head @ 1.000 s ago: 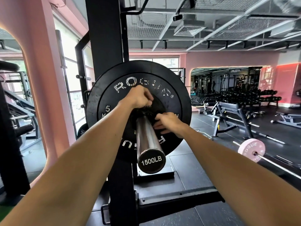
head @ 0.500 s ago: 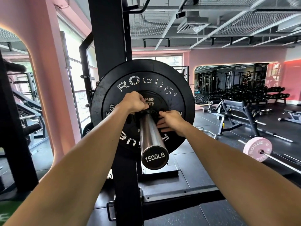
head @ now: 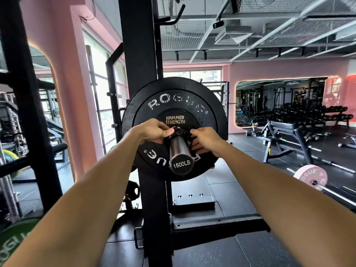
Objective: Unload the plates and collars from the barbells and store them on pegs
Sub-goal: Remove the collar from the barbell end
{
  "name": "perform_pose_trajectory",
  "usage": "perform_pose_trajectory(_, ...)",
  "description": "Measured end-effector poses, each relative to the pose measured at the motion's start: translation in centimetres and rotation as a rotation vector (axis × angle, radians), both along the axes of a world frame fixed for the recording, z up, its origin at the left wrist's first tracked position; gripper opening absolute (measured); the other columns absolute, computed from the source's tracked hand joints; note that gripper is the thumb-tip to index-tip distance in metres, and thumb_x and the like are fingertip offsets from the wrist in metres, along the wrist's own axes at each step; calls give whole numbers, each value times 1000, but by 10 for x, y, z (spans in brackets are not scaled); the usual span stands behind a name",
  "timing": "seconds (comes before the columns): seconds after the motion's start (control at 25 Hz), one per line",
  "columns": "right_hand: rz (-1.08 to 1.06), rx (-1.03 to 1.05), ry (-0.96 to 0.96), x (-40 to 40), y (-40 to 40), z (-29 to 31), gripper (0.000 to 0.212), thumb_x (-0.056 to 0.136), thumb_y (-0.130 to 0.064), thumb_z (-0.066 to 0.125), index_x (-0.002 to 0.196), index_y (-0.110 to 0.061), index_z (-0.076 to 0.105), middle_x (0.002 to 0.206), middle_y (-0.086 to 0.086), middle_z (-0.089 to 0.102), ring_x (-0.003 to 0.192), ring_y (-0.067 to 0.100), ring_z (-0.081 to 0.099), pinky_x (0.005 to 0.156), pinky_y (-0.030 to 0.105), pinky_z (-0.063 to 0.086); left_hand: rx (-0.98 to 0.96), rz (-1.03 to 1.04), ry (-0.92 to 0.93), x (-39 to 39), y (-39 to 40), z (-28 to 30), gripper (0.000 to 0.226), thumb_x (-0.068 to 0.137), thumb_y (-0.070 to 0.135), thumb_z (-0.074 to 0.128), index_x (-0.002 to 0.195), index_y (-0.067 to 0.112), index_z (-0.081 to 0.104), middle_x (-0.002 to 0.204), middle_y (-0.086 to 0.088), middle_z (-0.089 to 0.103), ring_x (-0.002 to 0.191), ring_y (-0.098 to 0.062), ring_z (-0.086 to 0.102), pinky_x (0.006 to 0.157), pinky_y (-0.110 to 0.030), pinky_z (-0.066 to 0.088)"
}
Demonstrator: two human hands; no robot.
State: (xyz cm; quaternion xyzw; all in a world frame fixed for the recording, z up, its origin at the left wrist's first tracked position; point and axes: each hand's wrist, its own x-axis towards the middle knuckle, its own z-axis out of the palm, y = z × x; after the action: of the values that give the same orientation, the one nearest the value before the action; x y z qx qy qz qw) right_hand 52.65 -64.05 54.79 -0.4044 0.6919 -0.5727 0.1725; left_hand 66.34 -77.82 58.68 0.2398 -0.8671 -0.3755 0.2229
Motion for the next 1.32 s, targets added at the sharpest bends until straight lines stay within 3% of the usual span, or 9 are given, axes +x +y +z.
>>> perform_pose_trajectory(0.12,16,8,19,22,29,-1,27,99,-28,46,102,-5,60,77,12,64,75,30,66,77,41,54,31,-25,30,26,26,-7,42,90,18,68,128,3,58,119,-11,62,99,-17,64,72,-17,58)
perform_pose_trajectory(0.28,52,24,27,49,71,-6,27,100,-29,44,101,-5,58,79,14,66,75,30,67,76,42,55,136,-41,96,58,71,-17,37,92,11,65,127,3,57,112,-8,63,93,-19,65,73,-30,61)
perform_pose_trajectory(0.36,74,28,40,64,93,-7,28,100,-29,43,103,-5,57,79,14,66,75,29,67,73,39,55,170,-43,125,76,94,-20,36,93,9,63,128,3,56,116,-10,63,94,-19,65,69,-29,61)
perform_pose_trajectory(0.72,67,-22,63,108,180,-9,31,101,-27,43,105,0,56,73,15,65,65,27,65,66,36,55,28,-40,142,121,187,-18,33,94,9,62,124,-5,58,112,-17,67,82,-16,69,63,-19,58)
perform_pose_trajectory(0.92,-29,-29,68,86,236,1,32,98,-26,47,107,3,58,83,25,65,64,30,65,55,29,53,-24,-101,139,92,238,-14,23,96,11,59,116,-1,60,105,-15,66,82,-15,65,63,-16,57)
perform_pose_trajectory(1.04,-110,-34,32,66,266,4,26,96,-22,50,98,2,59,76,22,64,62,30,64,57,31,52,31,-157,145,59,255,-16,30,97,8,57,123,-7,57,109,-17,65,85,-18,66,64,-19,59)
perform_pose_trajectory(1.12,-142,-32,0,47,275,3,24,95,-21,50,94,0,60,78,23,65,63,30,63,58,31,53,34,-193,150,34,262,-17,30,97,7,56,125,-5,56,105,-13,62,79,-12,63,60,-18,58)
perform_pose_trajectory(1.32,-265,-35,-70,-22,274,-9,35,92,-23,57,109,7,60,90,29,70,74,35,69,63,34,58,52,-246,154,-47,252,-31,31,96,6,57,125,-6,55,108,-14,59,79,-11,61,57,-18,57)
